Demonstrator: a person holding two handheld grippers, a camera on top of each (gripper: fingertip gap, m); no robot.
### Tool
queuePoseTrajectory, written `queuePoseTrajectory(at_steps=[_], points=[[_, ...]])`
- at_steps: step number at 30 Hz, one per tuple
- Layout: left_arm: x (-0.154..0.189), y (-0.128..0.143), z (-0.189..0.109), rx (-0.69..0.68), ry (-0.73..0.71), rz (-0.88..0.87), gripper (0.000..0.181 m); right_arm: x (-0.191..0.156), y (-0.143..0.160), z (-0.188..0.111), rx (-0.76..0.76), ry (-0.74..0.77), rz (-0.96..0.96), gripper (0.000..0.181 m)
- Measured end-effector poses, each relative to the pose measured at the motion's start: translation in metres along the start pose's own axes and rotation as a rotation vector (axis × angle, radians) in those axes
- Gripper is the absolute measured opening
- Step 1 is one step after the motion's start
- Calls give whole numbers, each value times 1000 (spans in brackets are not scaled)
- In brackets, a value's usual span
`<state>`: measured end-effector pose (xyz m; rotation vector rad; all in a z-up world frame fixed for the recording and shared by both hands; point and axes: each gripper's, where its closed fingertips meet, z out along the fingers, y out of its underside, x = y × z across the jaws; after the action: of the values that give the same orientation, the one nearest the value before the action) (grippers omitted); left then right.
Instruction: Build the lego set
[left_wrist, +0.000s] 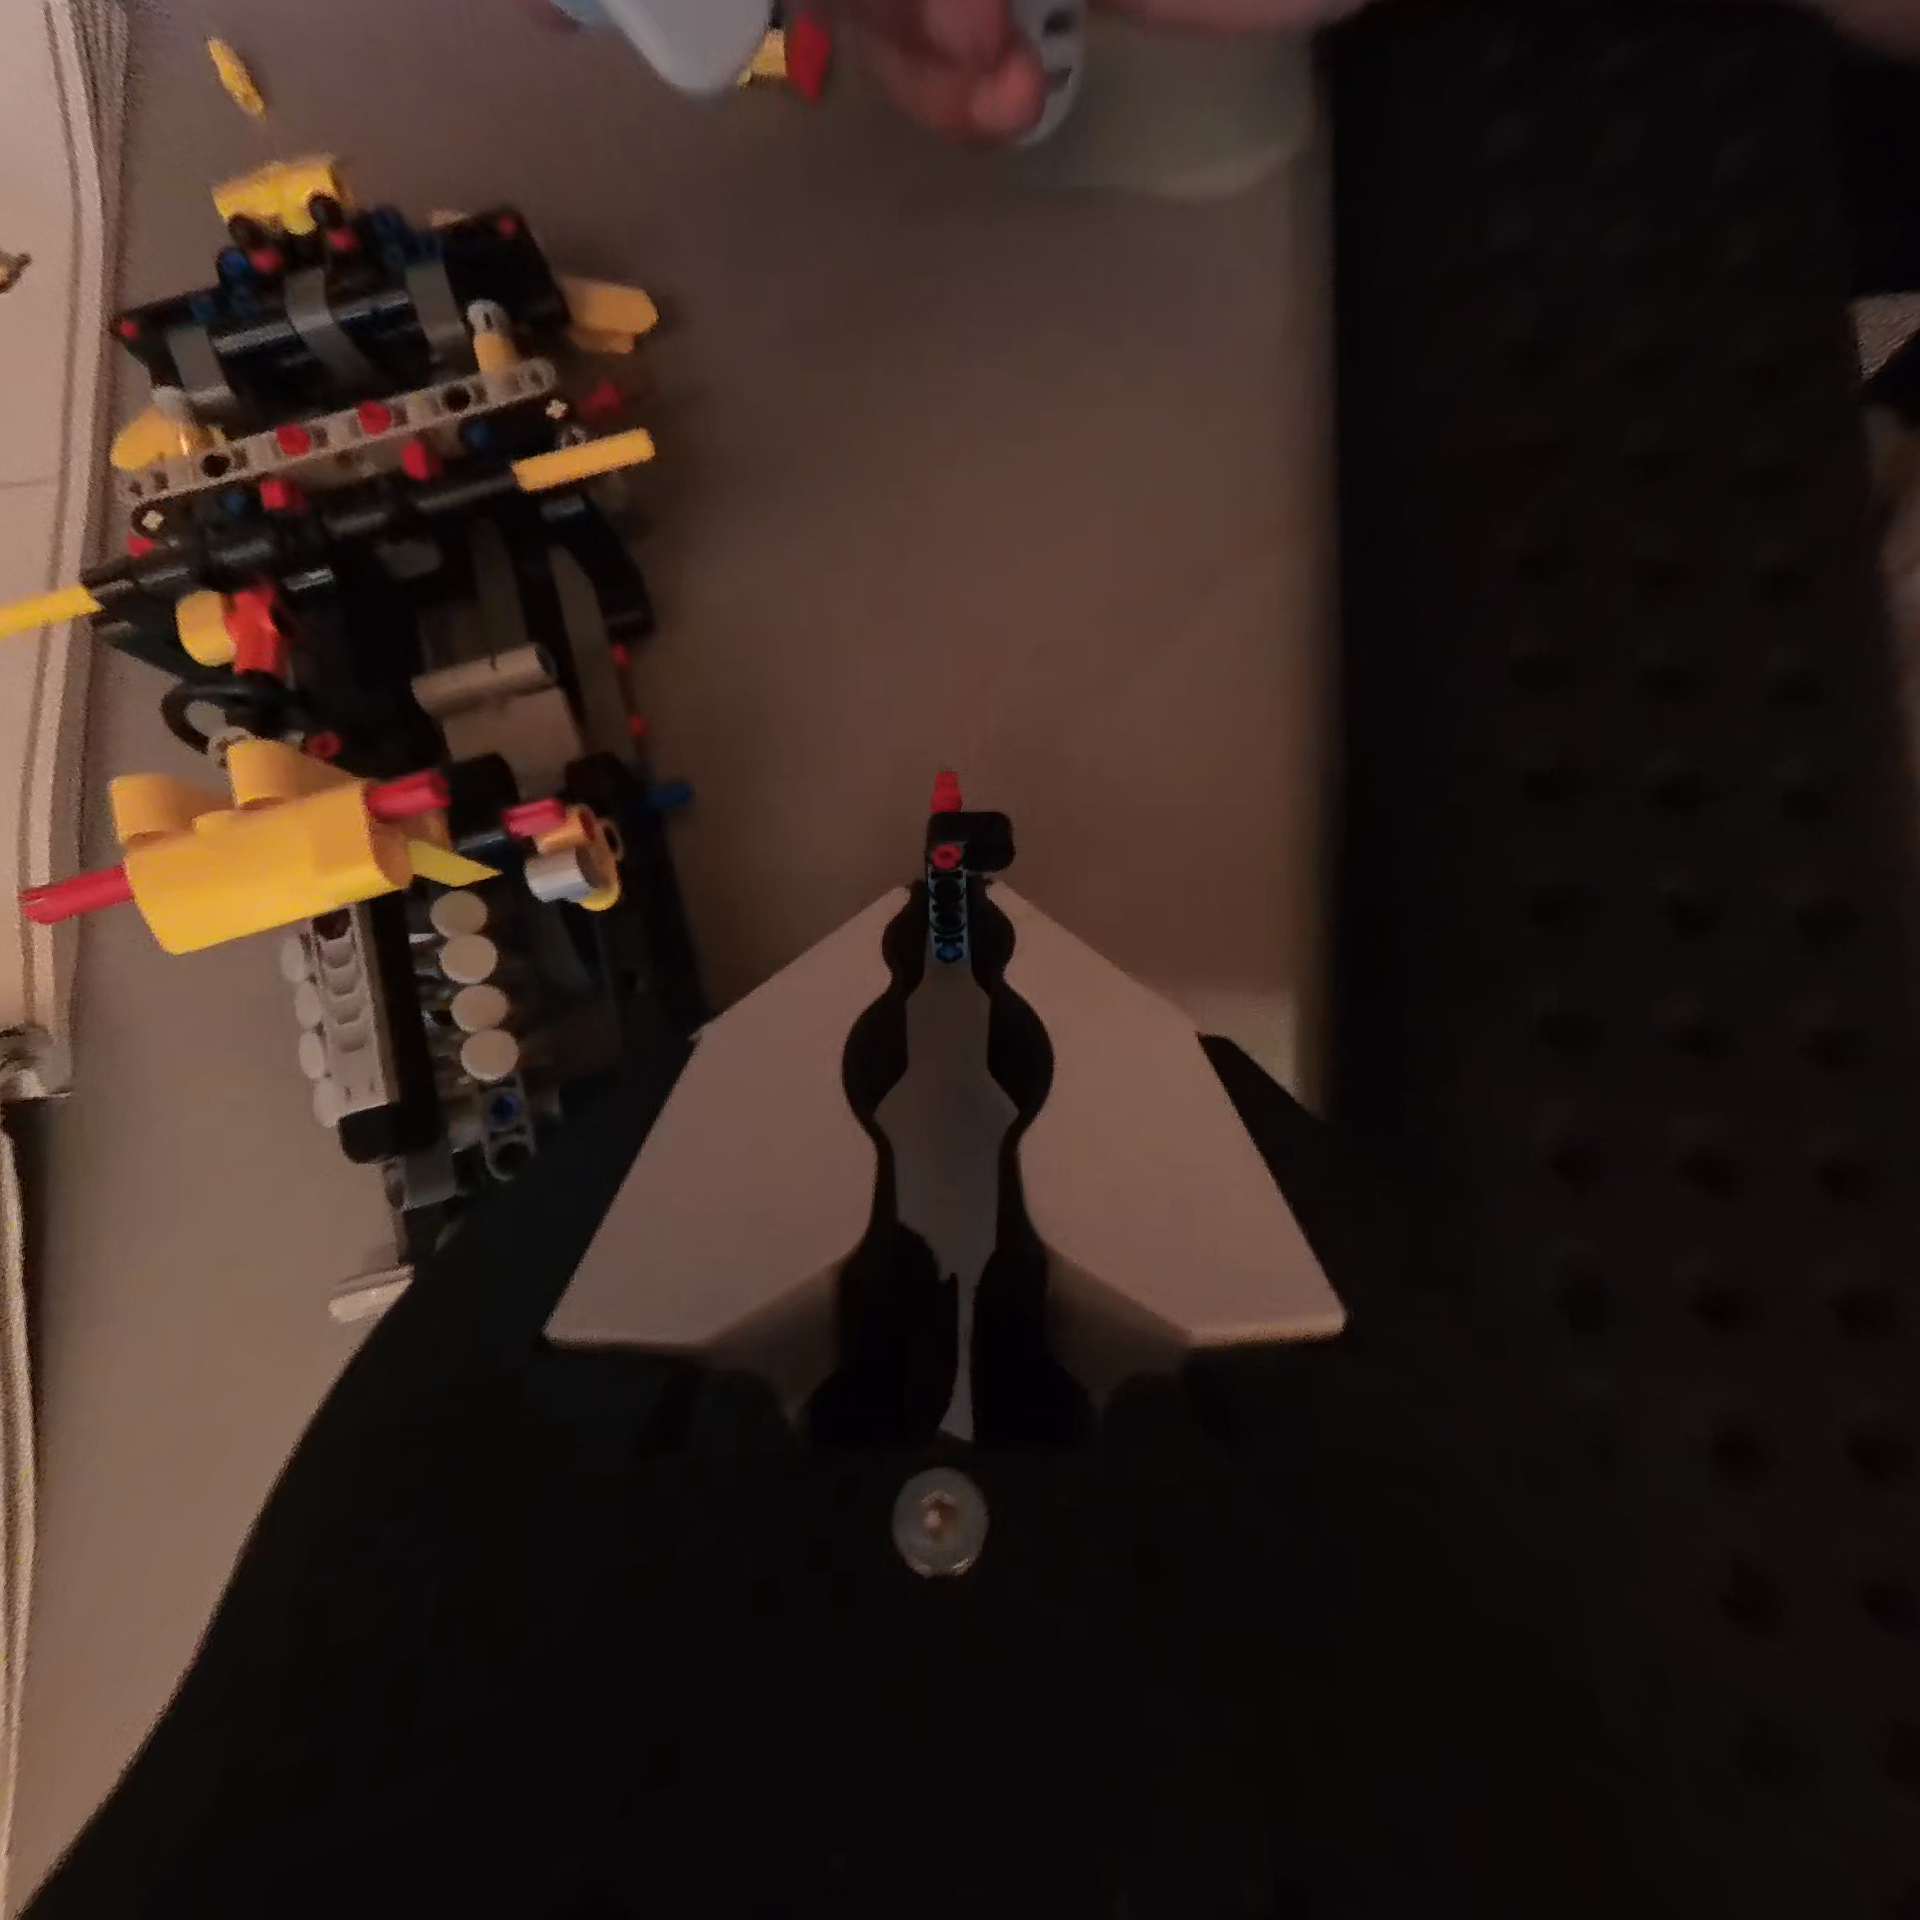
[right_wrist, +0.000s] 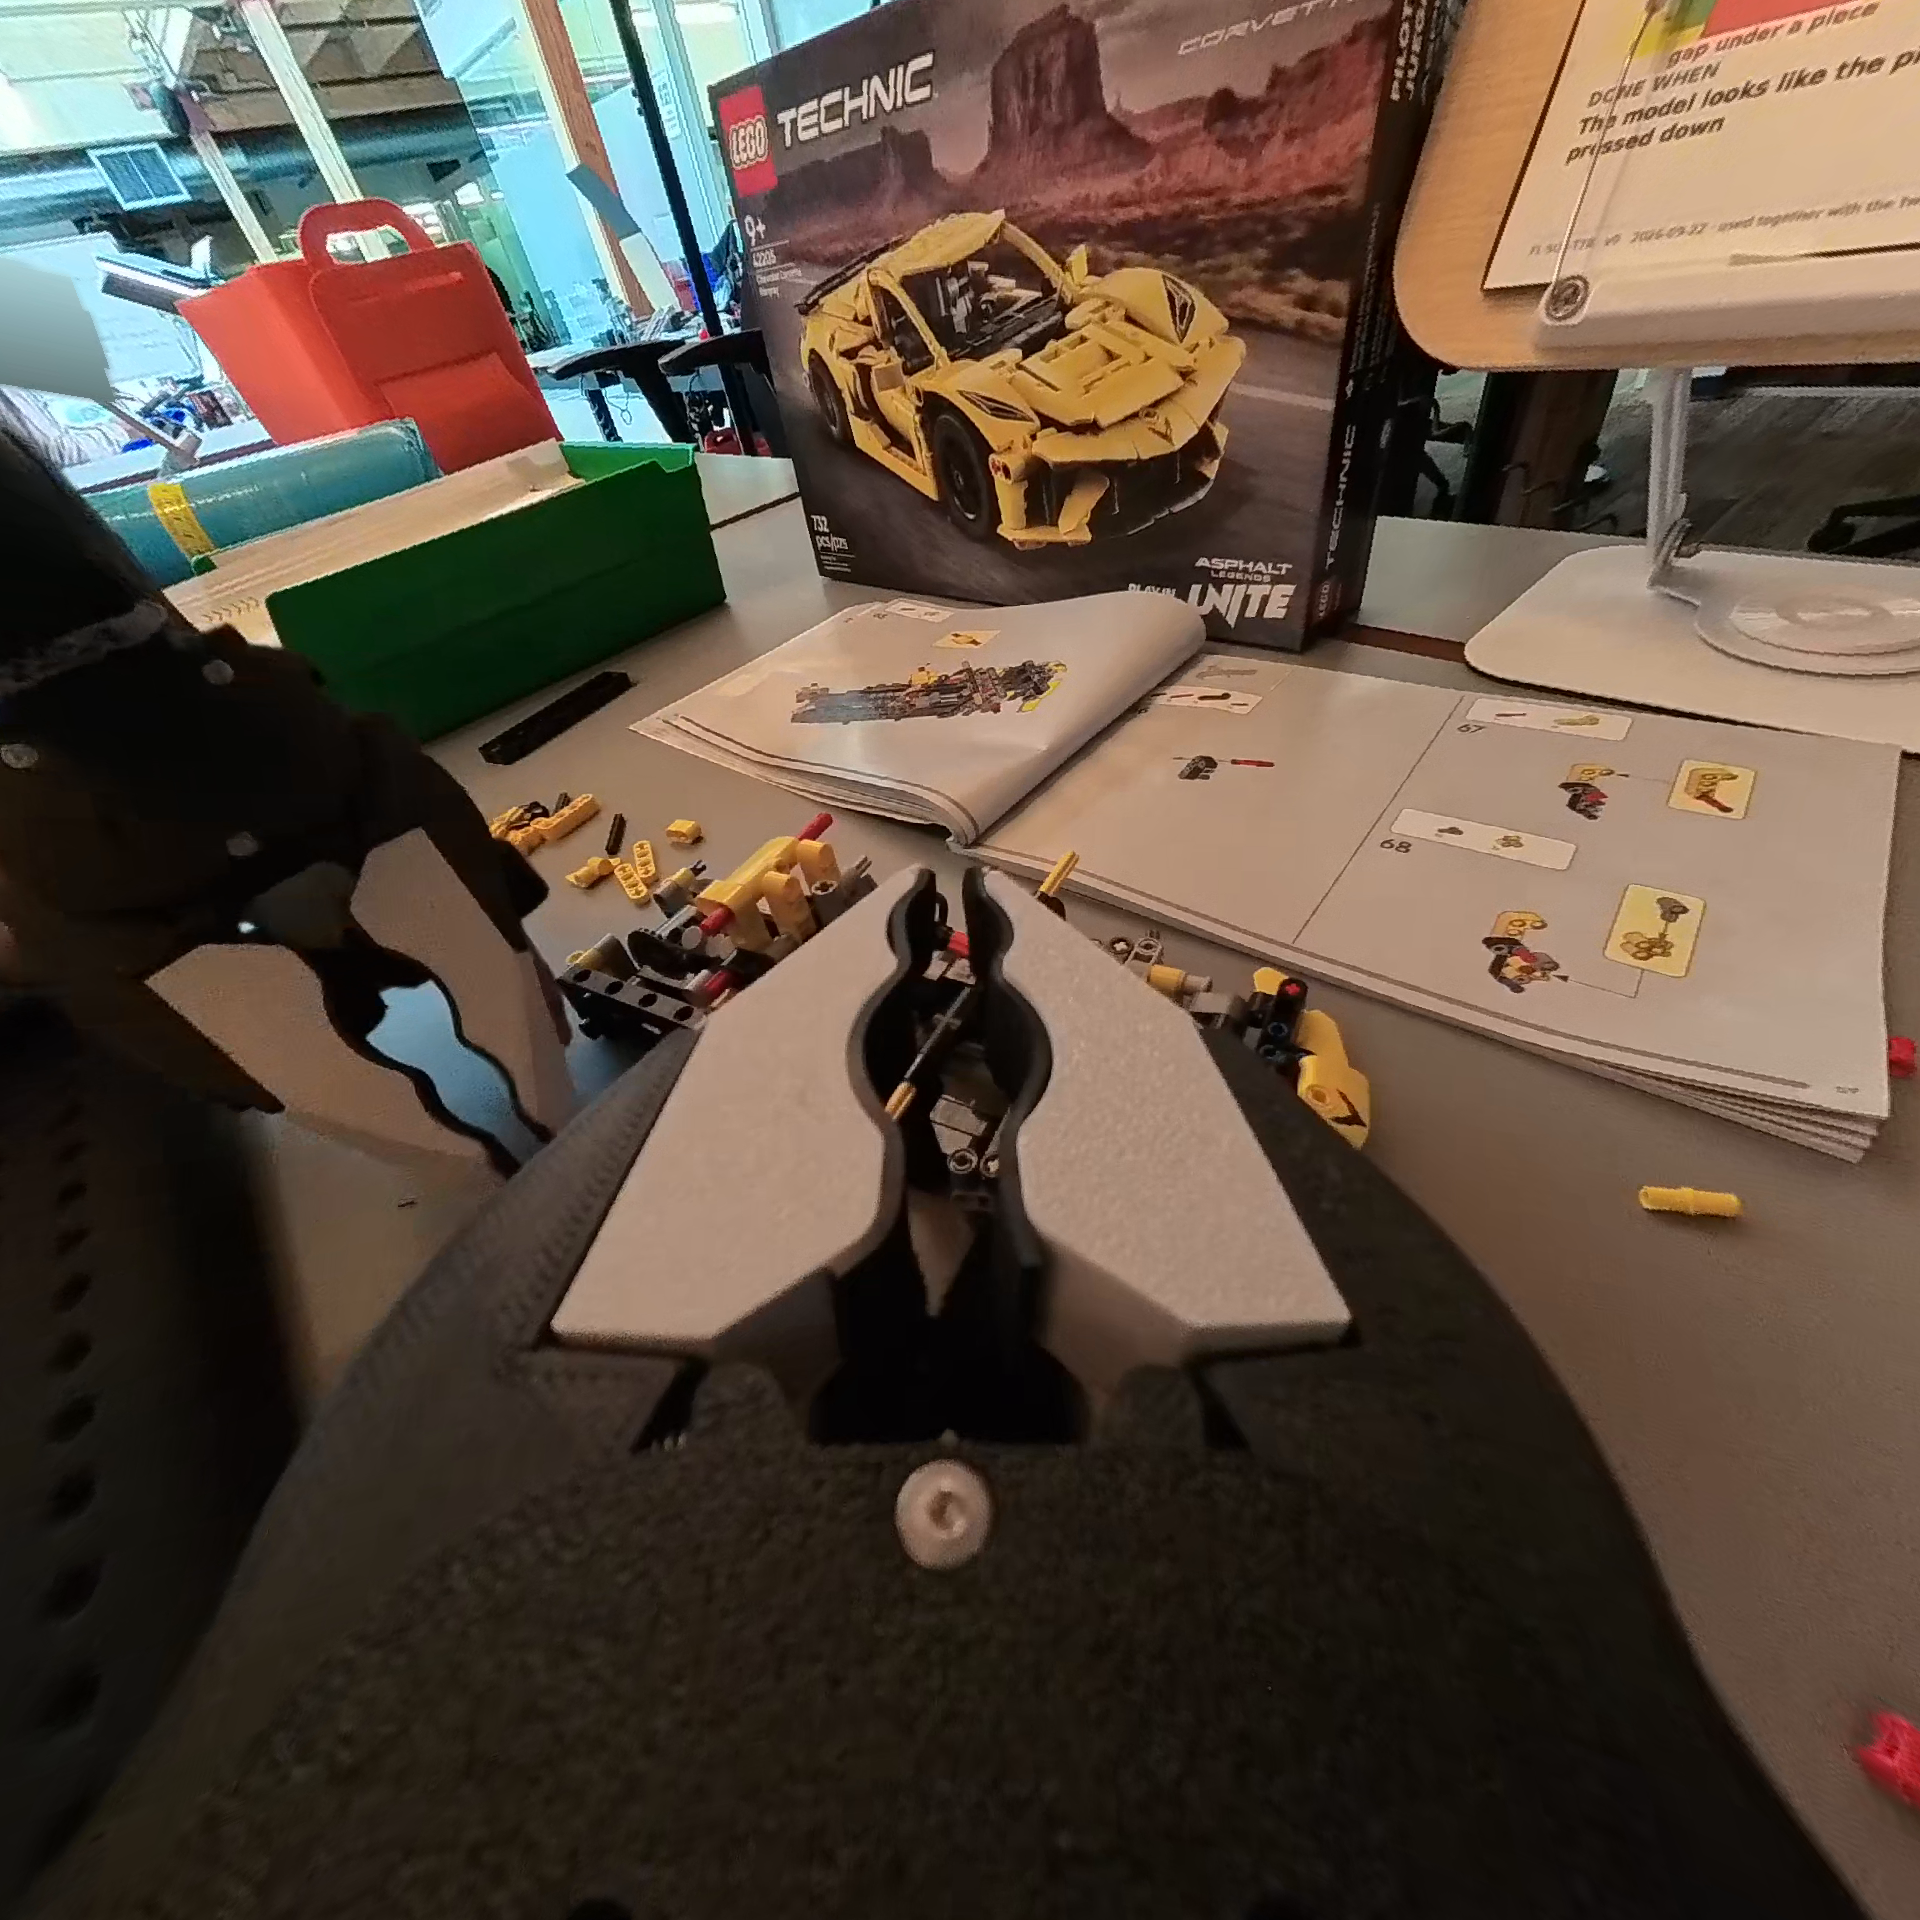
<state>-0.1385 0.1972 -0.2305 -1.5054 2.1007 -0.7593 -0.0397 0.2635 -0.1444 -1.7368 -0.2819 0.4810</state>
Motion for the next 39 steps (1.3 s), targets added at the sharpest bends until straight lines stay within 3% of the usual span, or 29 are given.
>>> queuePoseTrajectory(at_steps=[7, 12, 19, 22, 25, 27, 30, 32, 39], points=[[-26, 4, 2, -57, -229, 161, 7, -1, 1, 1, -7, -1, -9, 4], [-8, 3, 10, -41, -131, 155, 16, 0, 1, 1, -5, -4, 1, 4], [-10, -4, 9, 28, -80, 66, 25, 1, 1, 0, -2, -4, 11, 4], [-1, -16, -10, 116, -5, -33, 28, 4, 1, -1, 0, 4, 20, 4], [2, -18, -60, 251, -2, -143, 28, 6, -1, -3, 14, 3, 37, 4], [-19, 10, -97, 265, -119, -262, 28, 6, -2, -3, 18, -2, 45, 4], [-70, 98, -140, 93, -432, -529, 28, 4, -1, 0, 11, -19, 50, 4], [-81, 136, -153, 13, -529, -624, 28, 2, 0, 1, 4, -25, 46, 4], [-87, 160, -142, -97, -606, -639, 27, 4, 1, 1, 4, -23, 56, 4]])
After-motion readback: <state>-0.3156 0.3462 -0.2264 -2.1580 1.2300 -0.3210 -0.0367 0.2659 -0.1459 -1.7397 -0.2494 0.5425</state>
